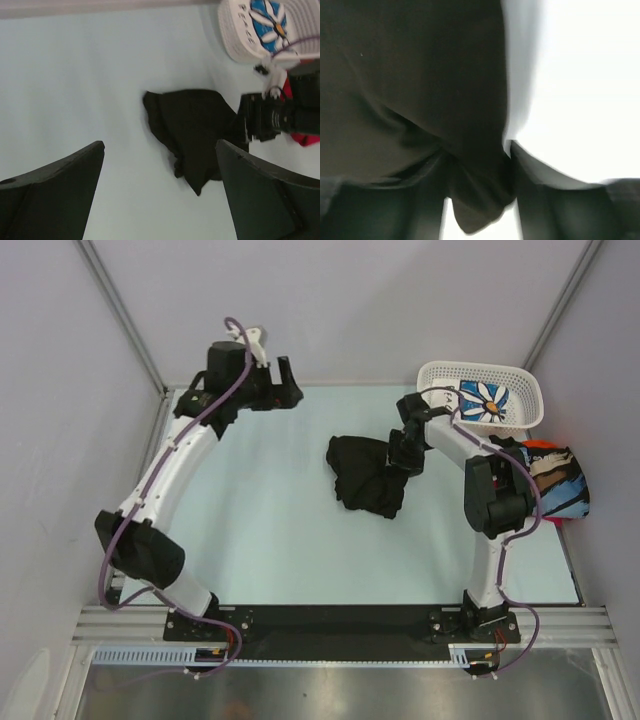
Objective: Fold and stack the t-shirts
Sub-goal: Move the tshirt to the center of the board
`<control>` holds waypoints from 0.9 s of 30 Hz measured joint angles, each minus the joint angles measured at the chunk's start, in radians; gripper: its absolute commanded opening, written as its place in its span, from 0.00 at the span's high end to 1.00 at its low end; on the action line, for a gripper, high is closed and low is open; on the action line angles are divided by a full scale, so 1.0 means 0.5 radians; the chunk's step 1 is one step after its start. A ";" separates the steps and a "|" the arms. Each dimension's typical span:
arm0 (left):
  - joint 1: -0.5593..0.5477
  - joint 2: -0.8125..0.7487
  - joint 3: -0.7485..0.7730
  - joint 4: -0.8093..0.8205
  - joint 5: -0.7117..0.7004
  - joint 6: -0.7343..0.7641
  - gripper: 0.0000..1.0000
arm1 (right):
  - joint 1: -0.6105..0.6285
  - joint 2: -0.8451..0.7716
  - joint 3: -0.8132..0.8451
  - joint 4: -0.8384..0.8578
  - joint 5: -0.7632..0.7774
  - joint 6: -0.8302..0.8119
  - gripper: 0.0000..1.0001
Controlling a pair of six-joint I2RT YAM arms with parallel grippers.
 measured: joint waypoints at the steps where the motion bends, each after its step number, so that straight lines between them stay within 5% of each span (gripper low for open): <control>1: -0.037 0.053 0.003 0.005 0.062 -0.003 0.00 | 0.004 -0.022 0.024 -0.044 0.069 -0.025 0.23; 12: -0.523 0.746 0.262 0.094 0.825 -0.146 0.00 | -0.348 -1.032 0.264 -0.117 0.470 -0.140 0.16; 20: -0.706 1.018 0.120 0.884 1.377 -0.867 0.00 | -0.772 -1.572 -0.173 -0.109 0.483 -0.220 0.16; 27: -0.866 1.740 0.887 1.066 1.548 -1.337 0.00 | -0.908 -1.498 -0.509 -0.207 0.468 -0.236 0.17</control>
